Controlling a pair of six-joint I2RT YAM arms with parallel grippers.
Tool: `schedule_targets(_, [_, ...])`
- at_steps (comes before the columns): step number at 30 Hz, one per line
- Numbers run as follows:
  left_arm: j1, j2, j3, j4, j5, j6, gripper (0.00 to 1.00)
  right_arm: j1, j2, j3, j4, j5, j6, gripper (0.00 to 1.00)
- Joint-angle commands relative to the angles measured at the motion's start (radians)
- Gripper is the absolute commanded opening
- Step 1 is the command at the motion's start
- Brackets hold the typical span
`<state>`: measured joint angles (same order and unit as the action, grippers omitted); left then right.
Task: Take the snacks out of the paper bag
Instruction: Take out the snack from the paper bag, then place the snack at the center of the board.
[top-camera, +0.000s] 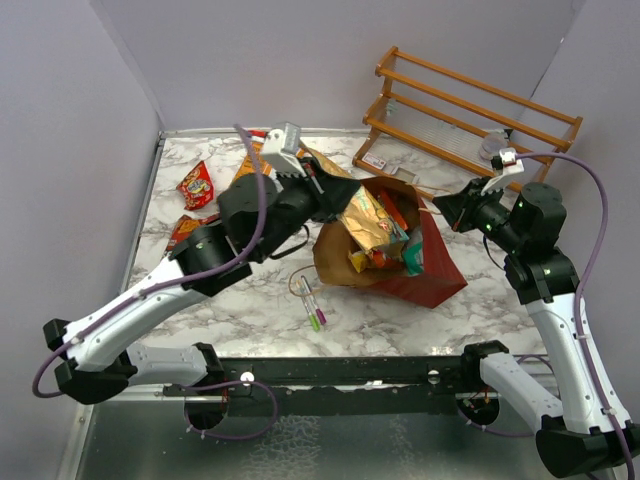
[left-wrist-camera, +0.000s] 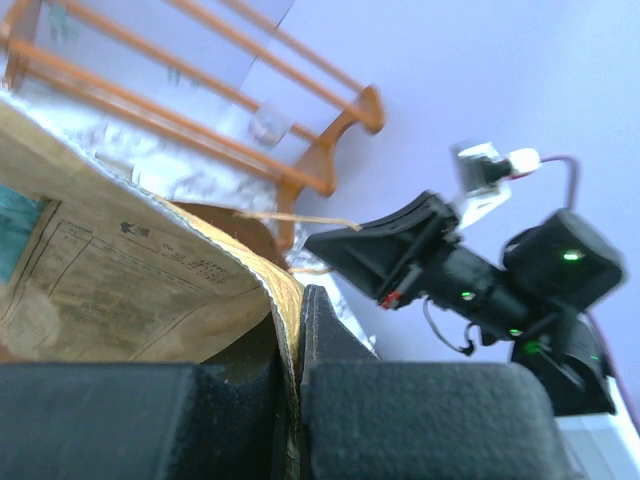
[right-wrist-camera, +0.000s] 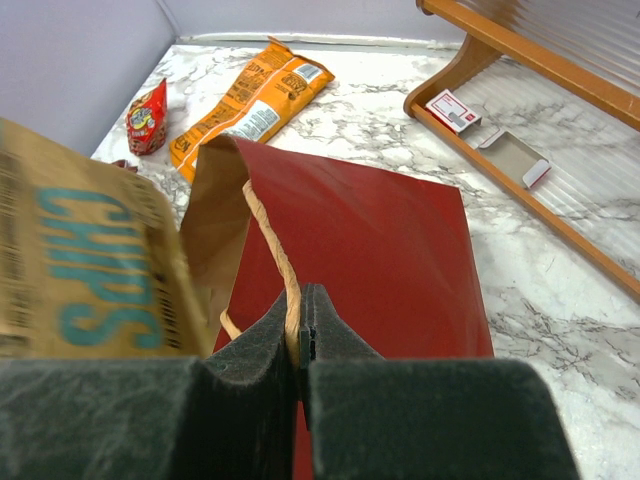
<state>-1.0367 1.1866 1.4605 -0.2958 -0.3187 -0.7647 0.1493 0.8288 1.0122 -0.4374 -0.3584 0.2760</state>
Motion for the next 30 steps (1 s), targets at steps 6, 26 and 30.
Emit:
schedule_targets(6, [-0.006,-0.114,0.160,0.103,-0.066,0.371,0.00,0.002,-0.011,-0.007,-0.003,0.018,-0.008,0.01])
schedule_targets(26, [0.412,0.097,0.172,0.142,-0.133,0.552,0.00,0.003,-0.003,-0.004,-0.003,0.011,-0.012,0.01])
schedule_targets(30, [0.580,0.206,0.195,0.154,0.071,0.414,0.00,0.003,0.002,-0.004,0.000,0.010,-0.013,0.01])
